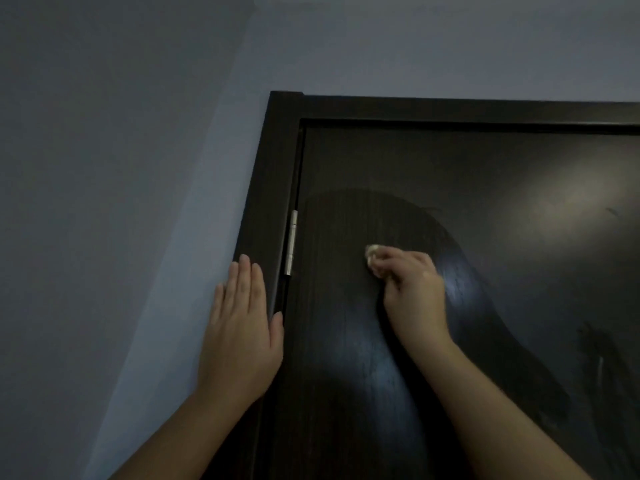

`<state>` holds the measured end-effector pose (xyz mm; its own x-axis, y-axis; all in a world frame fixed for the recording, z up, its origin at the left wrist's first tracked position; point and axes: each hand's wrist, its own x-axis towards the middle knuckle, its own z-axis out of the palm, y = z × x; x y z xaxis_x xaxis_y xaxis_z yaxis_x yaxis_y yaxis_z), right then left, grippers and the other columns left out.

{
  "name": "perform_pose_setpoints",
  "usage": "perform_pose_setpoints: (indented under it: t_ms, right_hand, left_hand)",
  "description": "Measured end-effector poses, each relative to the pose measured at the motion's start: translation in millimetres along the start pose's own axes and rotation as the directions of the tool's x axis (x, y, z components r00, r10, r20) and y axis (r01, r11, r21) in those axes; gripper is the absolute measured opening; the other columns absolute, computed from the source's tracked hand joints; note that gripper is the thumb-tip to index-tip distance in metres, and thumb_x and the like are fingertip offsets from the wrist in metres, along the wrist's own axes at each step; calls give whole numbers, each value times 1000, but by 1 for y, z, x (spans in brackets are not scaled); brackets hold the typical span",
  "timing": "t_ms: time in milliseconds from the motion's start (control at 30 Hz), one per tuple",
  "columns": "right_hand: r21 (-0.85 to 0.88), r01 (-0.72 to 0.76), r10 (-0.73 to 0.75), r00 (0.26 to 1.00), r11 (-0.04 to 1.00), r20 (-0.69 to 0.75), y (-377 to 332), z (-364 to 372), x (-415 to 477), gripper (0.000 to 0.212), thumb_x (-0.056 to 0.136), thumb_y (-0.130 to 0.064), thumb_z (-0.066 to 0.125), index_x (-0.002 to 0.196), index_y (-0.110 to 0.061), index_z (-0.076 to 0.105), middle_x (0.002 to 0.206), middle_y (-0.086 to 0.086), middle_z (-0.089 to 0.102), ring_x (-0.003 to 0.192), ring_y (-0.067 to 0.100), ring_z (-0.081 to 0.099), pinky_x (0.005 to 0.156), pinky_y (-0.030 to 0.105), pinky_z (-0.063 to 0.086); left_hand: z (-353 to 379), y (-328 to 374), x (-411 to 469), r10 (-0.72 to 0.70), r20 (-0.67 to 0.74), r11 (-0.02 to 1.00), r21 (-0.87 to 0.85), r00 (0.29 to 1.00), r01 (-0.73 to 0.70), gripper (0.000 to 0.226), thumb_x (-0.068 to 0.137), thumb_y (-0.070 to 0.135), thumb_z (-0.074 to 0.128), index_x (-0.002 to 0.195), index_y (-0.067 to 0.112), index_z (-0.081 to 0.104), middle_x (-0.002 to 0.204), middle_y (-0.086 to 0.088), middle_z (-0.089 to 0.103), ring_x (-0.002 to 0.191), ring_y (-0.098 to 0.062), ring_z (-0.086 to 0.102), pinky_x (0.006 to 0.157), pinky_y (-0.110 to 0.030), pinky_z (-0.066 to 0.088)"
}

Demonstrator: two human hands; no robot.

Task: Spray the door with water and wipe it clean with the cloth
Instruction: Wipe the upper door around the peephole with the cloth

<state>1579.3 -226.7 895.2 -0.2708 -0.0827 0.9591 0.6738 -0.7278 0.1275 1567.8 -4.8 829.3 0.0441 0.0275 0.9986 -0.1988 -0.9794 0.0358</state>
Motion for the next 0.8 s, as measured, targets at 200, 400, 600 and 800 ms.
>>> perform_pose_setpoints:
  t_ms: [200, 400, 600, 800]
  right_hand:
    - [89, 276, -290, 922, 957, 258, -35, -14, -101, 27, 81, -4, 57, 95, -20, 74, 111, -11, 68, 96, 11, 55, 83, 23, 49]
    - [24, -32, 29, 991, 999, 127, -34, -18, -103, 30, 77, 3, 61, 96, -16, 75, 109, -8, 69, 99, 3, 48, 87, 20, 46]
    - [128, 219, -251, 894, 967, 371, -55, -40, -188, 28, 84, -11, 53, 100, -21, 73, 115, -12, 66, 101, 11, 54, 81, 30, 51]
    - [66, 15, -38, 936, 998, 351, -98, -13, -187, 29, 78, -3, 59, 100, -15, 73, 111, -4, 69, 102, 13, 51, 83, 30, 52]
  left_hand:
    - [3, 3, -56, 5, 46, 1000, 17, 999, -6, 70, 91, 38, 20, 151, 7, 3, 160, -11, -3, 148, -20, -6, 120, -34, -2]
    - [3, -4, -100, 51, 101, 999, 2, 994, -51, 67, 91, 31, 29, 150, 3, 15, 159, -15, 11, 147, -24, 6, 118, -32, -3]
    - [-6, -8, -137, 92, 123, 994, -69, 988, -84, 61, 94, 27, 27, 151, 5, 15, 160, -11, 11, 148, -21, 5, 119, -34, 3]
    - [-6, -15, -158, 112, 120, 983, -161, 986, -92, 55, 96, 17, 28, 150, 9, 18, 159, -8, 17, 148, -21, 11, 120, -32, 4]
